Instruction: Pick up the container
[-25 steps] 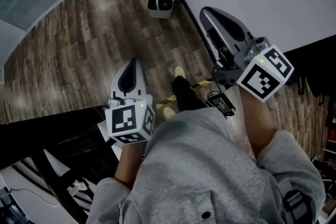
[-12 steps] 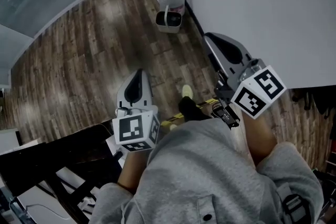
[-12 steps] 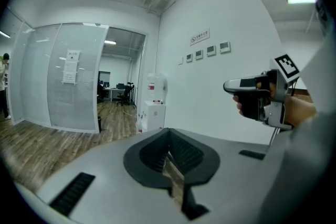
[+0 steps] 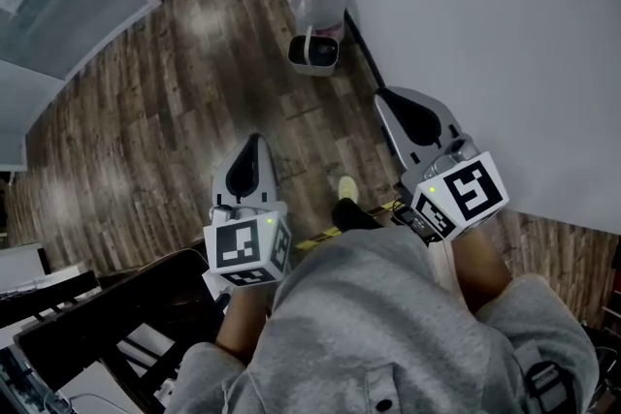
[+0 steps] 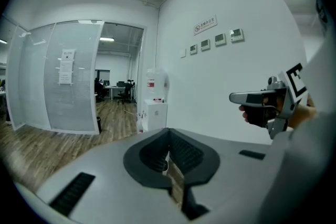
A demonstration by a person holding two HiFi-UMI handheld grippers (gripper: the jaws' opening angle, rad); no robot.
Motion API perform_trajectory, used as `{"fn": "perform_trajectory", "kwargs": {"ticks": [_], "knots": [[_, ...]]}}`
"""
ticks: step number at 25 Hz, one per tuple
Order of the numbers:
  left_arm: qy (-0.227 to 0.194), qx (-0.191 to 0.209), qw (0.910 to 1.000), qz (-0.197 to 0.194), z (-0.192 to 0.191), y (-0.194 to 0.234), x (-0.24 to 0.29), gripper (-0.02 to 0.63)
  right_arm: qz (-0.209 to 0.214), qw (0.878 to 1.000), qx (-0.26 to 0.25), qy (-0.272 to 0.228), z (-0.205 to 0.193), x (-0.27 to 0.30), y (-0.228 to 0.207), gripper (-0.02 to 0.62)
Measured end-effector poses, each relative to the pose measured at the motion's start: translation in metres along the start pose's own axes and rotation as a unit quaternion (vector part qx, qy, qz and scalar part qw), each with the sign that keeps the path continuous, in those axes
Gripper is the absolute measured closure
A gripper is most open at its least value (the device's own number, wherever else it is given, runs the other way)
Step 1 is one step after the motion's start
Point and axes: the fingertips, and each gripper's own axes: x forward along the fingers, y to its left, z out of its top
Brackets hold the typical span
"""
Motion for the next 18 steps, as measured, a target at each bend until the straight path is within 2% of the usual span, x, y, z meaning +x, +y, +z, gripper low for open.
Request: {"fn": "perform_trajectory", "kwargs": {"ticks": [5,9,18], "knots": [[0.0,0.008,0.9999,0.009,0.011,-0.007,0.036,0.594,0.003,1.0,0.024,-0.008,-0.003,0.018,-0.04,0.569],[0.0,0.01,0.9999,0.011,0.019,-0.013,0.063,0.593,0.009,1.0,0.02,-0.011,-0.003,0.033,-0.063,0.569],[-0.003,0.018,0.9998,0.004,0.032,-0.028,0.087,0.594,0.006,0.999,0.049,-0.018,-0.002,0.042,-0.094,0.569]]}}
